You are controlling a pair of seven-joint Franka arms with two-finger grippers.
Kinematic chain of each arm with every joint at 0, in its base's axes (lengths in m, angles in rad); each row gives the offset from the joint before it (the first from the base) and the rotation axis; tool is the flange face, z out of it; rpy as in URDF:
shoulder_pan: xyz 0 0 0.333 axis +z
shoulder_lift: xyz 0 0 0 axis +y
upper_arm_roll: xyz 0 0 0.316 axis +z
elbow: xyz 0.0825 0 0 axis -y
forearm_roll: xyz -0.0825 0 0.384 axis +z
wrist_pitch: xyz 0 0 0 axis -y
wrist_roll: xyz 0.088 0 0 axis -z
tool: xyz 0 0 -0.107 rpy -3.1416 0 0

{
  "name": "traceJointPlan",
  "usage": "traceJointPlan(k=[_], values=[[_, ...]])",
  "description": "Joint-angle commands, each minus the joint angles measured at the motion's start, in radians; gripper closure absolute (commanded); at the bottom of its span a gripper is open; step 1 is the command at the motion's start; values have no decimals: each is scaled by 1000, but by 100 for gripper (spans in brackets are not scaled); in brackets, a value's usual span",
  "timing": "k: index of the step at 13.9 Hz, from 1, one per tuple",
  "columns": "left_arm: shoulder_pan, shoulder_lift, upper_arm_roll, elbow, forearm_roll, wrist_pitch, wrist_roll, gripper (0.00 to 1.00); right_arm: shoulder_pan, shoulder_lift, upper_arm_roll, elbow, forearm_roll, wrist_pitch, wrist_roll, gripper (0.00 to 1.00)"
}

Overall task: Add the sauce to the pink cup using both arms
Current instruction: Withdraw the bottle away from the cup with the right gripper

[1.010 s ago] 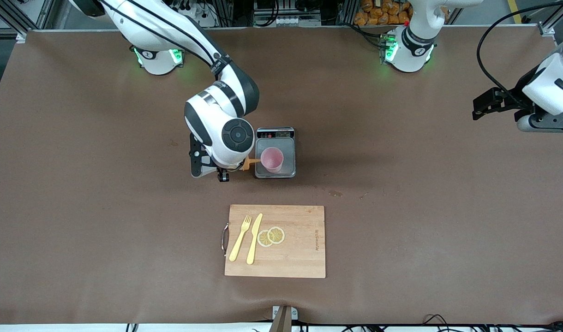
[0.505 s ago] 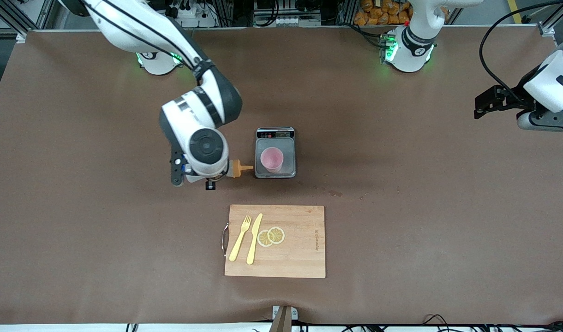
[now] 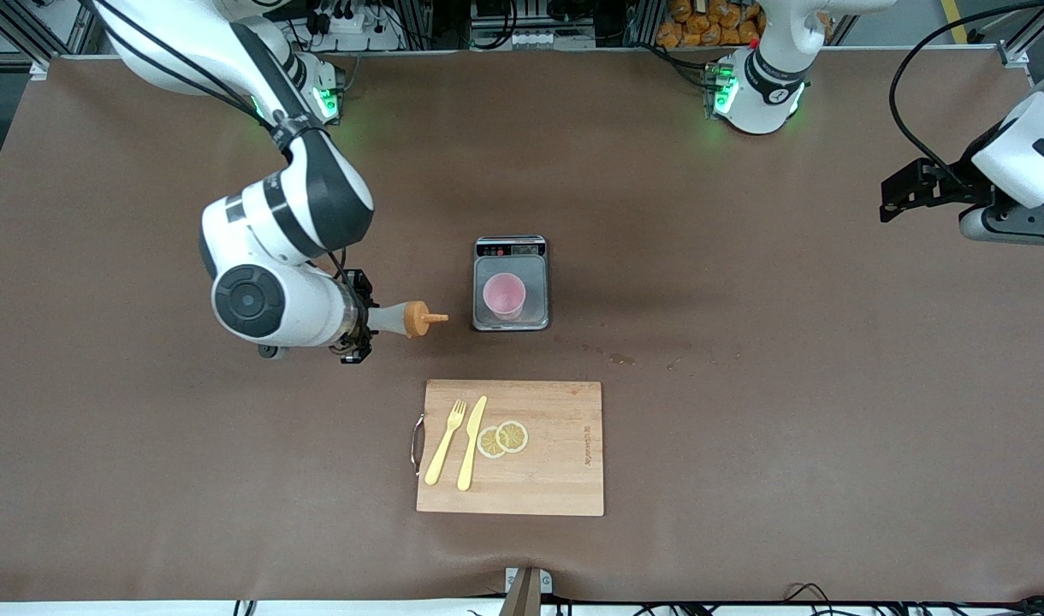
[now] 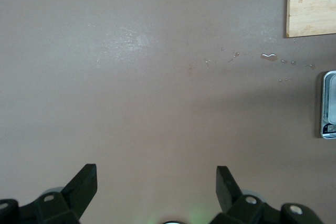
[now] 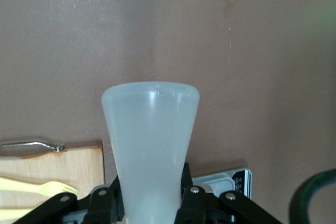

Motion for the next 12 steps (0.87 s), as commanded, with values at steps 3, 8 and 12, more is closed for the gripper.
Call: traceJointPlan(k=[3,8,12], values=[[-2,-7,-2,3,-4,3,-2,0,-159,-53,16,-18,215,-39,-176,100],[3,-4,0,3,-7,3,2,0,-320,-49,13,-20,402,-155,-414,100],[1,-4,0,3,-7,1,1,0,-478,-24,12,-29,501,-252,-619,100]])
